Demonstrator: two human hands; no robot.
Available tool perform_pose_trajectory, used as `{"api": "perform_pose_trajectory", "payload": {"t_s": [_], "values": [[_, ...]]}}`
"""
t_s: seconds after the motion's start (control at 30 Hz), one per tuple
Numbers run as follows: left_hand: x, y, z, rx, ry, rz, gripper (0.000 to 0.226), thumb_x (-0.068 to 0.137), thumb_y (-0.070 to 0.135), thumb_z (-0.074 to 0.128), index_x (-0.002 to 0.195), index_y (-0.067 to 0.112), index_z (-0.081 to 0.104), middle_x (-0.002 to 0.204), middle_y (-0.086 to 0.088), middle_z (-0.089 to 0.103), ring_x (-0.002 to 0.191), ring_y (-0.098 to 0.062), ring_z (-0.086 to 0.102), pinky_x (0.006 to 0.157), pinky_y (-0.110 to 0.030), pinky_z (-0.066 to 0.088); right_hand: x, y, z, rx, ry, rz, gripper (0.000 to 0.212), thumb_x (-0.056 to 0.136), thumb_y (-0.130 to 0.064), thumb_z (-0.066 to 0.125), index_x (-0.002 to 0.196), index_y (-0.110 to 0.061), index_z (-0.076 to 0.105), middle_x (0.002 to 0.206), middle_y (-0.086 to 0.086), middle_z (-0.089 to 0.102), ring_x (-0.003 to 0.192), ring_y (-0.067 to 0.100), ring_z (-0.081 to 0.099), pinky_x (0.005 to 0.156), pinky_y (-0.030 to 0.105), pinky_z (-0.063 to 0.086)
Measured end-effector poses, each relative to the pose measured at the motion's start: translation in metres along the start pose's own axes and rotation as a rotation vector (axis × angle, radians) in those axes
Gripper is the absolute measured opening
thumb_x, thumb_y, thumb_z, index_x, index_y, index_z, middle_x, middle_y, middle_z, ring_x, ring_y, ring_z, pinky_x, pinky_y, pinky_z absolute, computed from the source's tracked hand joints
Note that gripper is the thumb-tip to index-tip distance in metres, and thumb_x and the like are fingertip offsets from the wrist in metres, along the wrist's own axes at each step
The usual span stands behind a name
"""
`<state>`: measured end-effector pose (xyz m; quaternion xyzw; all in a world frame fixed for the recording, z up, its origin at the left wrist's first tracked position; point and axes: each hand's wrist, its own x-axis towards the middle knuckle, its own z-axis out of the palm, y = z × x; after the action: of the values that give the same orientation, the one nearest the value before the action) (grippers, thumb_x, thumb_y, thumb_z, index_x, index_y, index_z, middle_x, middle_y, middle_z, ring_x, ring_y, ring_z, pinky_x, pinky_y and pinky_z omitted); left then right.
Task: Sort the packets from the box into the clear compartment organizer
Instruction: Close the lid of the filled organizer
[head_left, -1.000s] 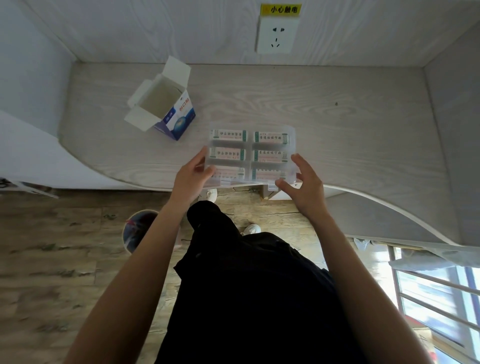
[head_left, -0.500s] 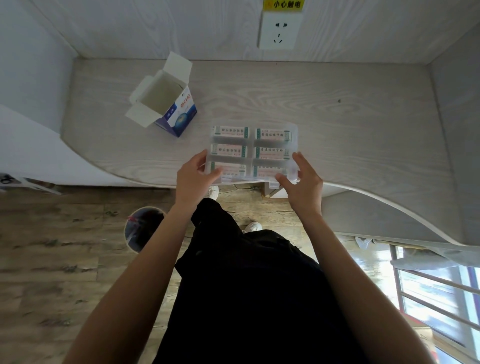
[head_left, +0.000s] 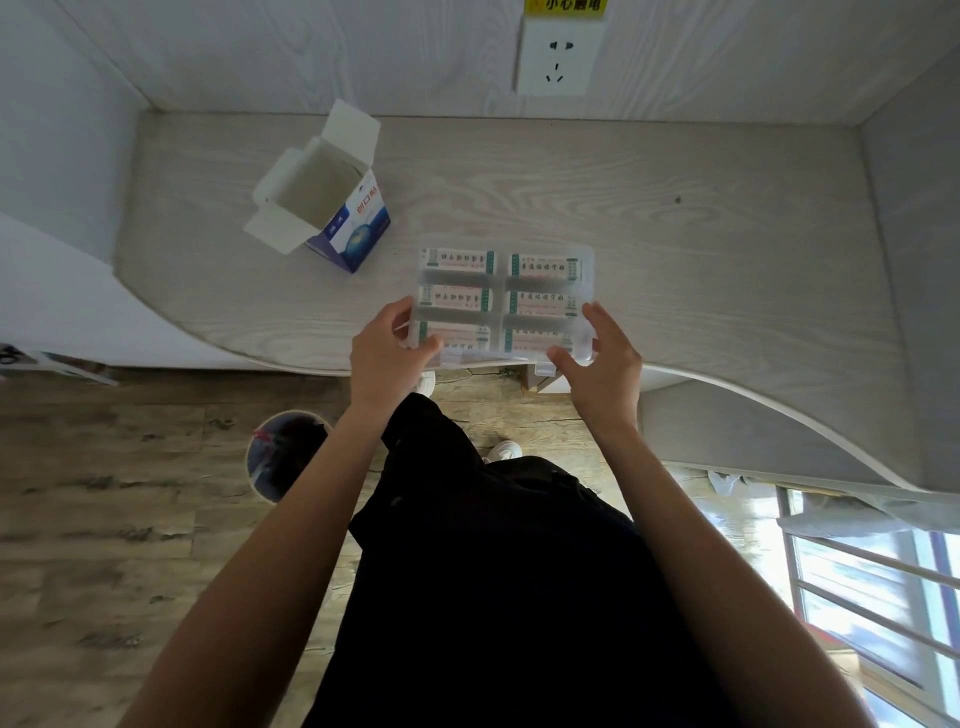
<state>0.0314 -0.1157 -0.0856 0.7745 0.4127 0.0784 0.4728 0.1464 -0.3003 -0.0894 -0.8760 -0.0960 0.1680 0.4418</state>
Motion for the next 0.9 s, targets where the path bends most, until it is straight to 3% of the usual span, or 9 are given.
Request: {"api": "perform_pose_trajectory", "payload": {"t_s": [0.1, 0.2, 0.3, 0.37, 0.43, 0.57, 0.9], "values": [[0.003, 0.001, 0.001, 0.036, 0.003, -0.022, 0.050, 0.078, 0.019, 0.073, 0.124, 0.013, 0.053, 0.119, 0.000, 0.061, 0.101, -0.008, 0.058, 0.091, -0.022, 0.046, 0.004, 0.001, 0.001, -0.089, -0.002, -0.055, 0.058, 0.080, -0.020, 0.073, 0.133, -0.019, 0.051, 0.144, 0.001, 0.044, 0.122, 0.022, 0.051, 0.099, 0.041, 0.046], [0.008, 0.001, 0.003, 0.233, 0.037, 0.050, 0.058, 0.076, 0.023, 0.073, 0.128, 0.019, 0.047, 0.131, -0.006, 0.045, 0.113, -0.016, 0.047, 0.093, -0.023, 0.035, 0.001, -0.001, 0.004, -0.355, 0.074, -0.274, 0.039, 0.081, -0.020, 0.071, 0.118, -0.028, 0.063, 0.142, 0.006, 0.042, 0.107, 0.027, 0.054, 0.078, 0.036, 0.051], [0.010, 0.004, 0.004, 0.492, 0.064, 0.347, 0.053, 0.077, 0.017, 0.070, 0.127, 0.023, 0.052, 0.138, -0.004, 0.041, 0.128, -0.024, 0.036, 0.101, -0.028, 0.025, 0.004, 0.005, 0.012, -0.490, 0.120, -0.540, 0.037, 0.073, 0.000, 0.072, 0.102, -0.023, 0.071, 0.126, 0.010, 0.057, 0.111, 0.033, 0.053, 0.085, 0.042, 0.049], [0.008, 0.004, 0.006, 0.574, 0.008, 0.491, 0.041, 0.084, 0.013, 0.063, 0.124, 0.023, 0.058, 0.138, 0.001, 0.048, 0.130, -0.021, 0.039, 0.107, -0.035, 0.027, 0.006, 0.013, 0.011, -0.476, 0.024, -0.621, 0.038, 0.075, 0.006, 0.067, 0.106, -0.016, 0.070, 0.120, 0.010, 0.062, 0.115, 0.031, 0.053, 0.092, 0.047, 0.049], [0.006, 0.000, 0.007, 0.614, -0.060, 0.549, 0.038, 0.089, 0.018, 0.058, 0.127, 0.022, 0.056, 0.138, 0.003, 0.050, 0.132, -0.018, 0.040, 0.110, -0.038, 0.026, 0.005, 0.017, 0.005, -0.465, -0.055, -0.620, 0.038, 0.078, 0.002, 0.066, 0.112, -0.015, 0.068, 0.125, 0.007, 0.060, 0.121, 0.027, 0.050, 0.093, 0.041, 0.051], [0.007, -0.003, 0.004, 0.714, -0.161, 0.550, 0.056, 0.087, 0.038, 0.061, 0.138, 0.023, 0.044, 0.148, 0.005, 0.037, 0.138, -0.016, 0.031, 0.114, -0.041, 0.018, 0.006, 0.012, 0.000, -0.520, -0.107, -0.591, 0.048, 0.067, -0.010, 0.081, 0.112, -0.017, 0.068, 0.125, 0.003, 0.062, 0.120, 0.023, 0.054, 0.087, 0.035, 0.052], [0.016, -0.008, -0.002, 0.812, -0.109, 0.648, 0.068, 0.070, 0.038, 0.078, 0.131, 0.025, 0.052, 0.138, 0.006, 0.050, 0.128, -0.017, 0.047, 0.109, -0.038, 0.025, 0.007, 0.008, 0.003, -0.599, -0.017, -0.667, 0.059, 0.050, -0.013, 0.090, 0.105, -0.015, 0.070, 0.108, -0.003, 0.070, 0.104, 0.018, 0.065, 0.069, 0.023, 0.055]]}}
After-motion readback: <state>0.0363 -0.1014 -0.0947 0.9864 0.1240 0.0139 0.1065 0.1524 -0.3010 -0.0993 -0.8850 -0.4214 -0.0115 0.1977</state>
